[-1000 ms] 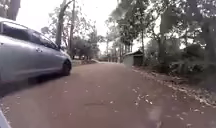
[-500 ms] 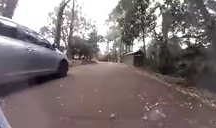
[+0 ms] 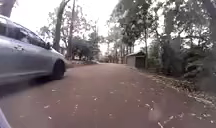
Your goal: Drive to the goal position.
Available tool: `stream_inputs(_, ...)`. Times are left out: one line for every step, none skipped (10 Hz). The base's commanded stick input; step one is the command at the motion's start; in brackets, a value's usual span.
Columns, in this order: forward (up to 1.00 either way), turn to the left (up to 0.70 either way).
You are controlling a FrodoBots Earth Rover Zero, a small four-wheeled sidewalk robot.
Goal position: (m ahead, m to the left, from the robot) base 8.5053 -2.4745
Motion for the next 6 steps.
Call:
stream_inputs(0.7, 0.0)
stream_inputs(0.7, 0.0)
stream_inputs(0.7, 0.0)
stream_inputs(0.7, 0.0)
stream_inputs(0.7, 0.0)
stream_inputs(0.7, 0.0)
